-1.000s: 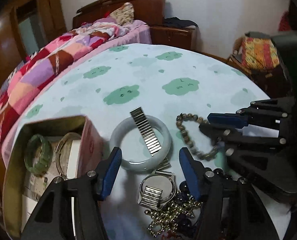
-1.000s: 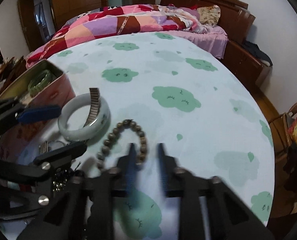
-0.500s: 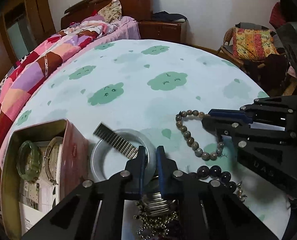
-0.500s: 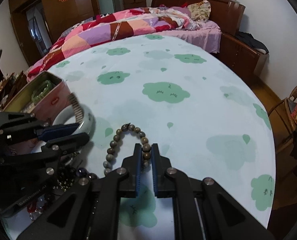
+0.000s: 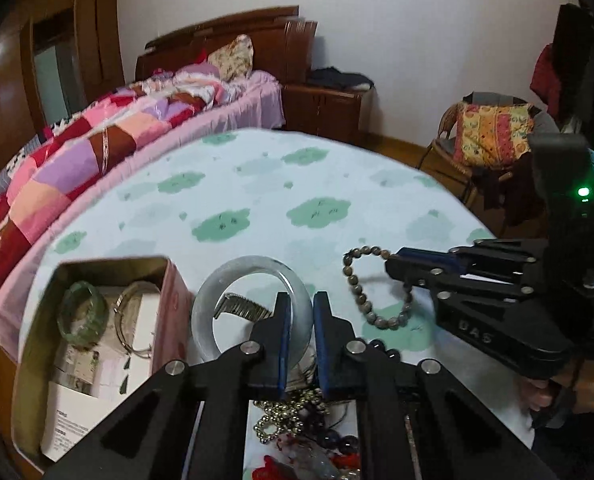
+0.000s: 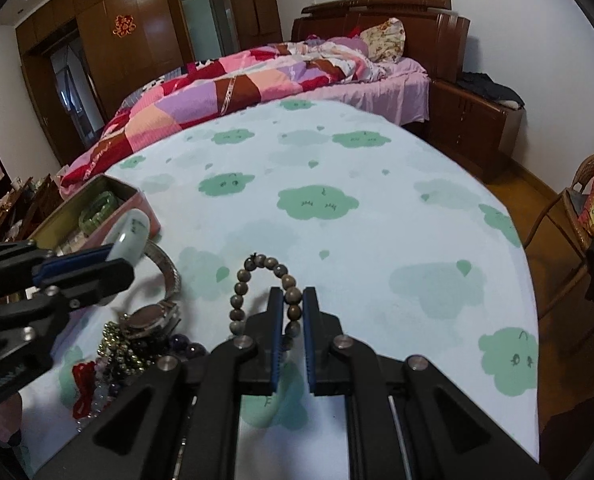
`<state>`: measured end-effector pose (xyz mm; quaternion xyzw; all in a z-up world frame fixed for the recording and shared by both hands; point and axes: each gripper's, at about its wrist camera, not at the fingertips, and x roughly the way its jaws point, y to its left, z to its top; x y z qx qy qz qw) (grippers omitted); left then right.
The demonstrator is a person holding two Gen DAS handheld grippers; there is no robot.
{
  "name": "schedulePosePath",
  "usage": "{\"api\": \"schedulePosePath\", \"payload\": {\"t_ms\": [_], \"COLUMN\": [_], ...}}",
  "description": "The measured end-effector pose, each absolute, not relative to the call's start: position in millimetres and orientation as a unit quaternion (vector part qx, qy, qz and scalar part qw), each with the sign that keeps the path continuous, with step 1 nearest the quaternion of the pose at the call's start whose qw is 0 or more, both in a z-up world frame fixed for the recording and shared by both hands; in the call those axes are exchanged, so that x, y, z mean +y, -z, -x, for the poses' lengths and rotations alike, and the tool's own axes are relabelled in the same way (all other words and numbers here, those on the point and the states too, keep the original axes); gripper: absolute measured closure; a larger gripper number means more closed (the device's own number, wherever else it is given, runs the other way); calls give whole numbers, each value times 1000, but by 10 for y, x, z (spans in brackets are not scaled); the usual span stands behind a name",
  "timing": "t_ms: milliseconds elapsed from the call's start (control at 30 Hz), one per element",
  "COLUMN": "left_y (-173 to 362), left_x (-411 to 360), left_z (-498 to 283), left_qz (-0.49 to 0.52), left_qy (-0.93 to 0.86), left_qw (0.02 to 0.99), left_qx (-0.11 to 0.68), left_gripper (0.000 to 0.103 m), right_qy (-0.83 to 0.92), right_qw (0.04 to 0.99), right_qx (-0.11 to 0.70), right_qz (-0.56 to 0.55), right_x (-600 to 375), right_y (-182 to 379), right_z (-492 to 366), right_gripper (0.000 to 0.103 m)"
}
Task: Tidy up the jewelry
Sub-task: 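Carry the bead bracelet and white jade bangle toward the tin box with both tools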
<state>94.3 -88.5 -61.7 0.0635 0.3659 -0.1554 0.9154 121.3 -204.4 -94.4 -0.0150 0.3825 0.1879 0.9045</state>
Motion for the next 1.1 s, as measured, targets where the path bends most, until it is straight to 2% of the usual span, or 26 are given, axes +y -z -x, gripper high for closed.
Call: {"api": "schedulePosePath", "payload": {"t_ms": [333, 1100], "left_y": [270, 144], "left_x": [-956, -549], "left_z": [-728, -656], "left_qz": [-77, -47], "left_qy": [159, 109], "left_qw": [930, 944], "left_qx": [321, 307], "left_gripper": [93, 93], "right_qy": [-195, -223], "right_qw": [914, 919], "right_qx": [354, 326], "right_qz": [-1, -5], "right_x": [-2080, -1878], "right_y": [724, 536], "right_z": [-1148, -958], "right_gripper": [92, 92]}}
